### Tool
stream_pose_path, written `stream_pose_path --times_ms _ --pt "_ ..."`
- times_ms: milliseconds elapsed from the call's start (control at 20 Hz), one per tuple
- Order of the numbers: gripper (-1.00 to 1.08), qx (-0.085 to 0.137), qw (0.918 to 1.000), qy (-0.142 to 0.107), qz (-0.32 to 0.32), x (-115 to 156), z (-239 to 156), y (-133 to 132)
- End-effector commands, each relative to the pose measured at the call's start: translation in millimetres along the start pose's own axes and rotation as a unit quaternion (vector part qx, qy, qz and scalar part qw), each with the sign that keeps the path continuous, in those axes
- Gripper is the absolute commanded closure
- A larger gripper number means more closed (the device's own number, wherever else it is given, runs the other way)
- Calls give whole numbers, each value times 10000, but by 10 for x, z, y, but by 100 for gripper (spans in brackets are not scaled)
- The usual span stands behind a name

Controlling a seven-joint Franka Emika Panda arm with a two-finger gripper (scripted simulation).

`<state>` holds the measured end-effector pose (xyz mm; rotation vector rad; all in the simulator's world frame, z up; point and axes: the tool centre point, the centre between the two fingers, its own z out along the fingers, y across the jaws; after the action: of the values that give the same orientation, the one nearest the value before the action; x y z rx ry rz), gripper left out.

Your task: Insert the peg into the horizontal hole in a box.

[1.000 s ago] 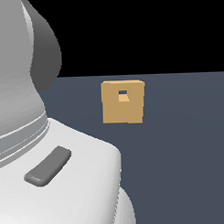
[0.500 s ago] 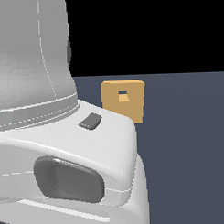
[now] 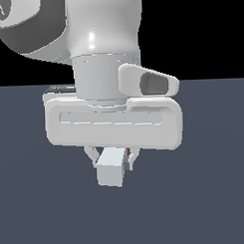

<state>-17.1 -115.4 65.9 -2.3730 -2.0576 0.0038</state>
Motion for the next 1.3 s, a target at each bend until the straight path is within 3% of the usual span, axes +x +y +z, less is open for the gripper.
stream_pose_path --times_ms 0,250,500,1250 --pt "108 -11 9999 -2 -109 340 -132 110" --pt "108 -12 9996 -1 -286 889 -323 275" --pt "108 -11 9992 3 -388 1201 -430 369" --pt "108 -16 9990 8 -442 1303 -474 427"
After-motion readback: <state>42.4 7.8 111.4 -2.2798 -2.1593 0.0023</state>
